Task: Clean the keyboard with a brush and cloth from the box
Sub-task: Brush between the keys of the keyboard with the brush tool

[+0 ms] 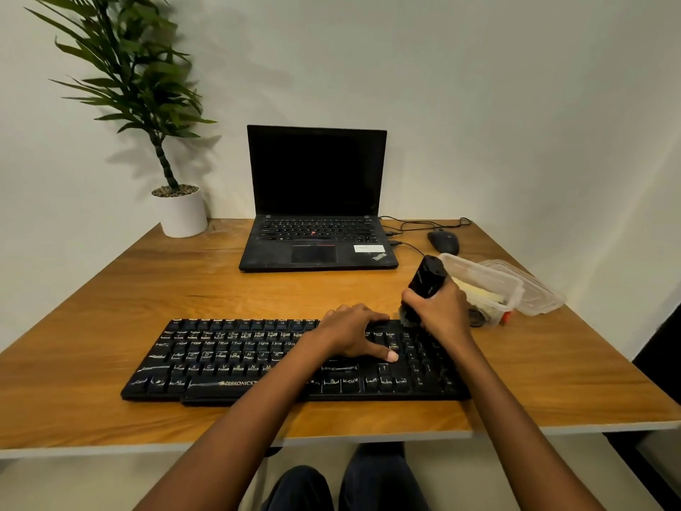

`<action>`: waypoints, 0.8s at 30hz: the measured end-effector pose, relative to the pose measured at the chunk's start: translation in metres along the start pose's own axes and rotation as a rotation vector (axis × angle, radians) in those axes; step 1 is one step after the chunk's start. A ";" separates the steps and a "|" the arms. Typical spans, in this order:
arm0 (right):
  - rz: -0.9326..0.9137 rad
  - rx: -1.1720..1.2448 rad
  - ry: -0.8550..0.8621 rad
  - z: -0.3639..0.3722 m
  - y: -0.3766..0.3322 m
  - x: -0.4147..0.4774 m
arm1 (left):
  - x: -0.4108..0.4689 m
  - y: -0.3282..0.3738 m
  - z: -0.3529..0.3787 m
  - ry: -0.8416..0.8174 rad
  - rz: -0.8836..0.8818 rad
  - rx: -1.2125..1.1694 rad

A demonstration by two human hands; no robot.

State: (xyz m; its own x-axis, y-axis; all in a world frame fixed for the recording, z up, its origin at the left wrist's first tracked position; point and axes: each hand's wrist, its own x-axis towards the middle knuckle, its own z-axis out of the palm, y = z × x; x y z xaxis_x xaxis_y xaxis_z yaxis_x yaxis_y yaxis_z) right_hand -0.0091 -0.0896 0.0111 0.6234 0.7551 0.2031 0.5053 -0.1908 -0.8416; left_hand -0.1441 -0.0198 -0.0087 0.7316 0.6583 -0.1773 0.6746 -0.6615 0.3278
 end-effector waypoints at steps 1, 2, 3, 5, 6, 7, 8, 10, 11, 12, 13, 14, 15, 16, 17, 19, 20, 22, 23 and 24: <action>-0.015 -0.014 -0.015 0.004 0.001 0.001 | 0.000 0.000 0.000 -0.001 -0.004 -0.001; -0.032 -0.032 -0.036 0.006 0.003 0.000 | 0.000 0.000 0.000 0.000 -0.008 -0.002; -0.052 -0.054 -0.055 0.007 0.005 -0.003 | 0.001 0.000 0.000 0.003 -0.011 -0.004; -0.050 -0.083 -0.093 0.001 0.008 -0.017 | 0.002 -0.001 0.001 0.006 -0.008 -0.007; -0.036 -0.085 -0.115 -0.004 0.011 -0.026 | 0.002 -0.001 0.000 0.008 -0.005 -0.008; -0.021 -0.075 -0.133 -0.009 0.014 -0.035 | 0.002 -0.001 0.001 0.009 -0.003 -0.010; -0.007 -0.060 -0.146 -0.015 0.017 -0.046 | 0.002 -0.002 0.001 0.010 -0.002 -0.012; 0.014 -0.029 -0.177 -0.027 0.019 -0.065 | 0.002 -0.002 0.000 0.013 -0.002 -0.015; 0.022 -0.028 -0.206 -0.033 0.017 -0.071 | 0.002 -0.002 0.001 0.013 -0.001 -0.016; 0.033 -0.032 -0.242 -0.037 0.016 -0.072 | 0.002 -0.002 0.001 0.014 0.001 -0.014; 0.039 -0.029 -0.268 -0.039 0.013 -0.069 | 0.002 -0.002 0.001 0.014 0.002 -0.011; 0.039 -0.025 -0.266 -0.039 0.010 -0.062 | 0.002 -0.002 0.001 0.011 0.003 -0.011; 0.030 -0.020 -0.226 -0.037 0.006 -0.053 | 0.002 -0.001 0.001 0.009 0.004 -0.014; 0.020 -0.013 -0.156 -0.032 0.003 -0.040 | 0.002 -0.002 0.000 0.007 0.004 -0.014; 0.016 0.002 -0.086 -0.025 0.001 -0.027 | 0.002 -0.002 0.000 0.007 0.005 -0.011; 0.010 0.006 -0.014 -0.009 -0.003 -0.006 | 0.001 -0.001 0.000 0.006 0.007 -0.006; 0.002 -0.019 -0.015 -0.003 -0.002 0.001 | 0.001 -0.001 0.000 0.006 0.007 -0.007; -0.007 -0.064 -0.043 0.003 0.001 0.004 | 0.001 -0.001 0.000 0.006 0.005 -0.010; -0.004 -0.071 -0.063 0.000 0.003 -0.001 | 0.002 -0.001 0.000 0.009 0.005 -0.011; 0.001 -0.068 -0.089 -0.004 0.005 -0.010 | 0.002 -0.001 0.000 0.010 0.006 -0.015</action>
State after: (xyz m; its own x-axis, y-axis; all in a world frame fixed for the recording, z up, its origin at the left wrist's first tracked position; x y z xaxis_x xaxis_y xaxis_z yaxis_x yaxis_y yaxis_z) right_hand -0.0101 -0.1009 0.0067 0.5700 0.8070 0.1543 0.5458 -0.2316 -0.8053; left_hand -0.1433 -0.0174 -0.0096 0.7345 0.6580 -0.1660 0.6687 -0.6600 0.3425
